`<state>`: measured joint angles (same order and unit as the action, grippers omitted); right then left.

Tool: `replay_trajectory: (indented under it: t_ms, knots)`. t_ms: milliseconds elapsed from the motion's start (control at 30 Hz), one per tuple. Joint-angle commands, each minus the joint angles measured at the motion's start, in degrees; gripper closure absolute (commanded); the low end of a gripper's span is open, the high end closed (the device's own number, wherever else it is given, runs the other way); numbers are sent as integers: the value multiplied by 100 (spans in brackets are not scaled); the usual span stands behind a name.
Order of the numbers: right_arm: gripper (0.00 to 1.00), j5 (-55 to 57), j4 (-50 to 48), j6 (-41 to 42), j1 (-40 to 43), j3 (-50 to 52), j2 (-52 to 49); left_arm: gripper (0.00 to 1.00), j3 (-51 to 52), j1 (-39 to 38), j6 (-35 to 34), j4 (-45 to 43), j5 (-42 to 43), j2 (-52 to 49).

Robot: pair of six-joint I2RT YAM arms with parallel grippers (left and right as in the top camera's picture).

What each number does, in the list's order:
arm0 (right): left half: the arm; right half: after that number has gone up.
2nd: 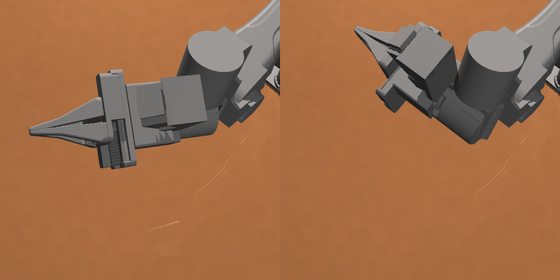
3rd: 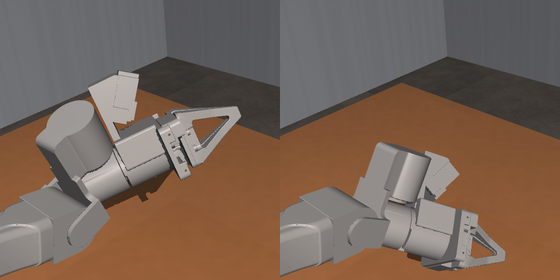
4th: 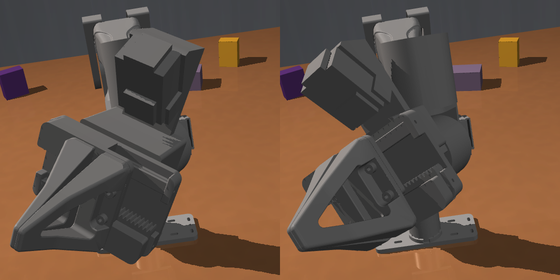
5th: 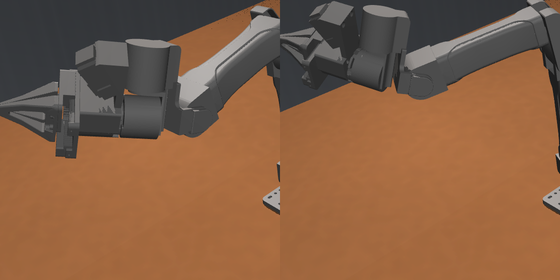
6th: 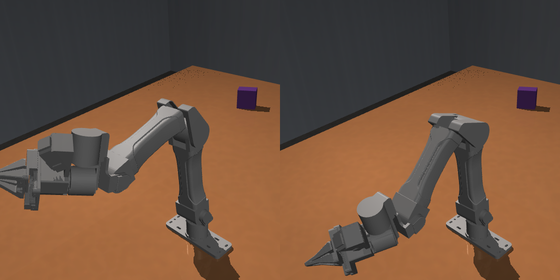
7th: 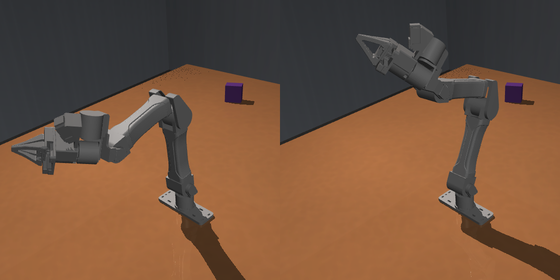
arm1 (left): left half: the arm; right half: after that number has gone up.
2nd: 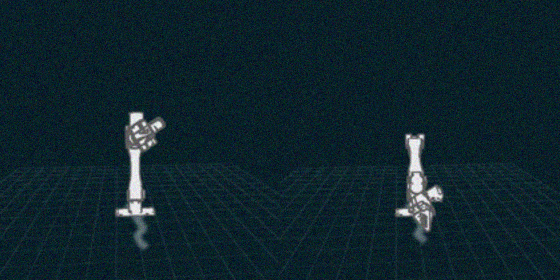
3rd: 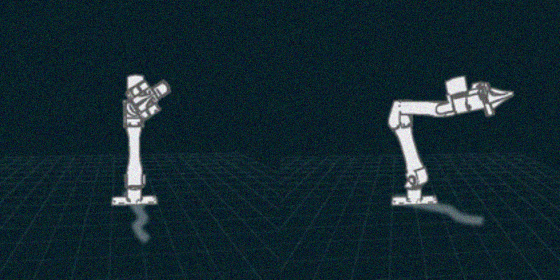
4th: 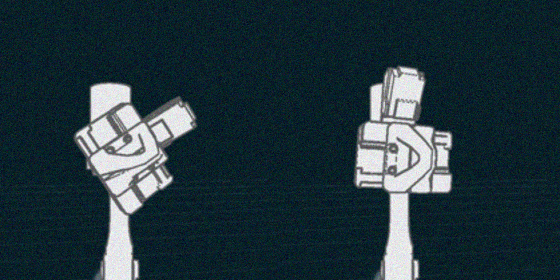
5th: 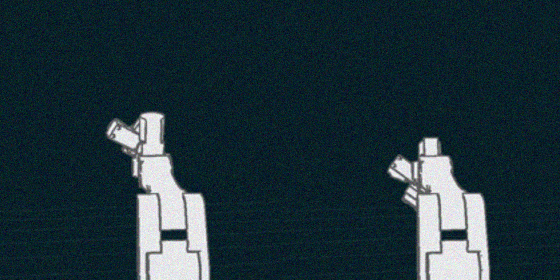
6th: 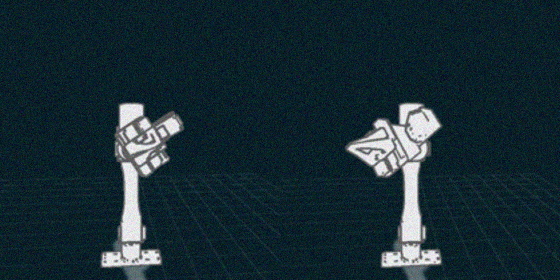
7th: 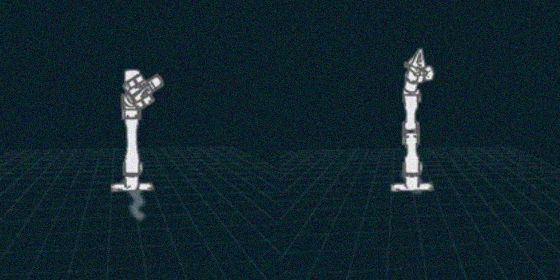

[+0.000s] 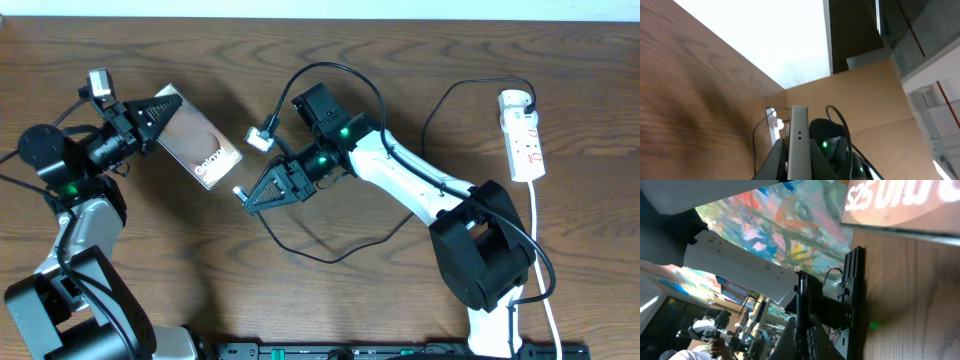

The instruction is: Plug charger to phone and switch on socket

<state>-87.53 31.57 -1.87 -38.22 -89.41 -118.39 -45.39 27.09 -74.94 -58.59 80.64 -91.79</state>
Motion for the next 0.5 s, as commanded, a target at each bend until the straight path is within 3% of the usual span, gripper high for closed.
replay_trajectory:
  t_ms: [0,467]
  knots:
    - [99,-199,-107,55,-46,-37,-4,93,-70,-7,-31,-74,-179,81]
    - [99,-199,-625,527,-39,-37,-415,93,-70,-7,-87,-227,109,81]
